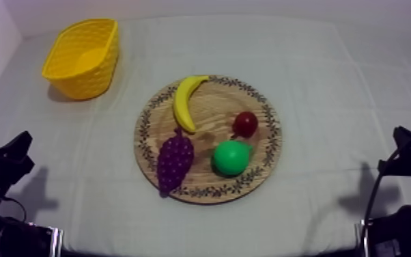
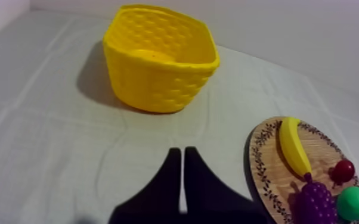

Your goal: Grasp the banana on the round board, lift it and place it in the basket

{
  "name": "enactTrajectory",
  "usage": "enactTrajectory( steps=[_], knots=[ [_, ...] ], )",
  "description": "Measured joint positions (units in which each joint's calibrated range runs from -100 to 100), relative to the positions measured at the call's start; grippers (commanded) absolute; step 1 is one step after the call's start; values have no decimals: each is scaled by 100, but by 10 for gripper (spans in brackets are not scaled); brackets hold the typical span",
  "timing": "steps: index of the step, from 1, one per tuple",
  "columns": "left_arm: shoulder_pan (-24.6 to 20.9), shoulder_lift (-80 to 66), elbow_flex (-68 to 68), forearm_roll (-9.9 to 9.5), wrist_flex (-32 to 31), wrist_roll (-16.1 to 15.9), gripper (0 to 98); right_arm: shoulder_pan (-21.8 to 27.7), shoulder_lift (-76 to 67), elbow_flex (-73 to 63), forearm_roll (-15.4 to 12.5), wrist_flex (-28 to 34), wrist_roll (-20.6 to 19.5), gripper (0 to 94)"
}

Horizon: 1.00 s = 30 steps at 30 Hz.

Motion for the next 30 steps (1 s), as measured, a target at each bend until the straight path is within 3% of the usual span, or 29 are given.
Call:
enactTrajectory(
  steps=[5,13,17,21,30],
  knots=[
    [0,0,0,0,0,-142,1,0,0,0,0,0,0,4],
    [13,14,0,13,-87,-75,1,0,0,0,0,0,0,4],
    [45,215,-59,137,-352,-177,1,0,0,0,0,0,0,4],
    [144,688,-386,271,-644,-349,1,0,0,0,0,0,0,4],
    [613,2542,-1859,280,-786,-468,1,0,0,0,0,0,0,4]
  ],
)
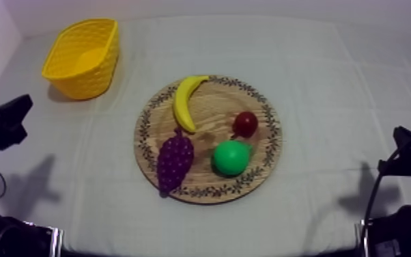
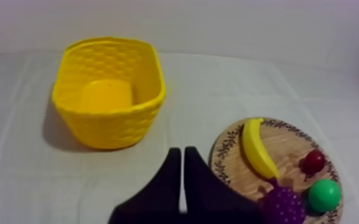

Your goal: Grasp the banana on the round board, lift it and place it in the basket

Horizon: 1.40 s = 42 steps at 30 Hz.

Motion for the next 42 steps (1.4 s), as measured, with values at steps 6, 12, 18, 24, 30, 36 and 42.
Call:
enactTrajectory(
  steps=[6,12,18,24,30,36,42],
  knots=[
    [399,1287,-1128,-59,58,53,1,0,0,0,0,0,0,4],
    [882,2456,-2111,-274,61,346,1,0,0,0,0,0,0,4],
    [1261,3684,-3061,-401,291,671,1,0,0,0,0,0,2,4],
    [1472,4895,-3662,-741,115,1157,1,0,0,0,0,0,5,4],
    [1447,5964,-4070,-690,81,1436,1,0,0,0,0,0,5,4],
    [1395,6943,-4718,-345,359,1141,1,0,0,0,0,0,5,4],
    [1344,7727,-5309,-150,791,788,1,0,0,0,0,0,5,4]
  ],
)
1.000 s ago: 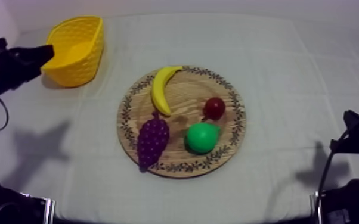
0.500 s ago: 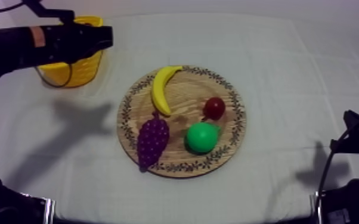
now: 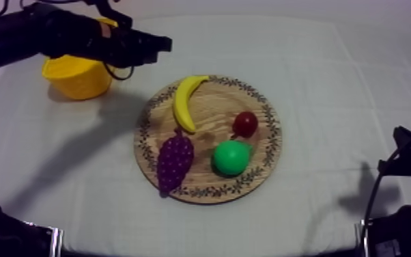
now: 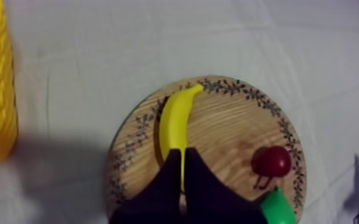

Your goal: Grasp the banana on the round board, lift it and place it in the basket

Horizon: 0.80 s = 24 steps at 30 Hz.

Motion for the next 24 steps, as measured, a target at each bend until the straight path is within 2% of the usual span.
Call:
enactTrajectory(
  steps=[3,7,12,15,18,20,22,24],
  knots=[
    [-16,301,-147,91,71,-108,1,0,0,0,0,0,0,4],
    [1,668,-282,91,140,-213,3,0,0,0,0,0,0,4],
    [50,980,-391,91,359,-166,21,0,0,0,0,0,0,4],
    [58,1055,-406,202,451,-186,176,0,0,0,0,0,0,4],
    [36,1125,-534,317,682,-233,433,0,0,0,0,0,0,4],
    [40,1148,-616,366,779,-257,561,0,0,0,0,0,0,4],
    [68,1171,-677,390,837,-278,628,0,0,0,0,0,-3,4],
    [96,1175,-718,408,848,-303,644,0,0,0,0,0,-3,4]
  ],
)
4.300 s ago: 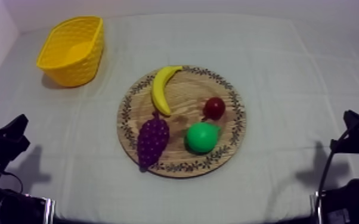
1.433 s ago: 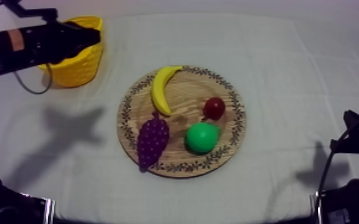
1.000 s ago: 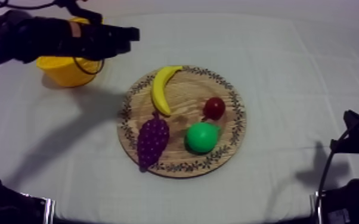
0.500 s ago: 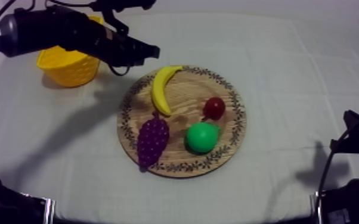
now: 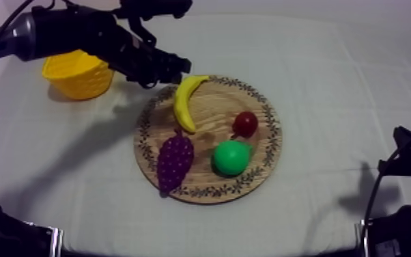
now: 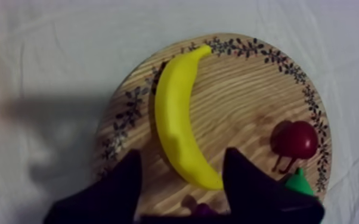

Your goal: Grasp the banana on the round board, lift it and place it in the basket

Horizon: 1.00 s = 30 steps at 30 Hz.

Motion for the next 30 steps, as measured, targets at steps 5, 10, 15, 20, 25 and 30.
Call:
enactTrajectory(
  steps=[5,10,15,20,25,30],
  knots=[
    [18,133,-35,52,34,3,625,0,0,0,0,0,0,4],
    [42,378,-207,87,96,80,631,0,0,0,0,0,0,4],
    [91,757,-548,76,337,242,611,0,0,0,0,0,0,4],
    [48,1261,-945,201,516,276,594,0,0,0,0,0,0,4],
    [13,1805,-1489,233,1076,261,585,0,0,0,0,0,0,4],
    [13,2299,-2108,210,1735,308,548,0,0,0,0,0,0,4]
  ],
)
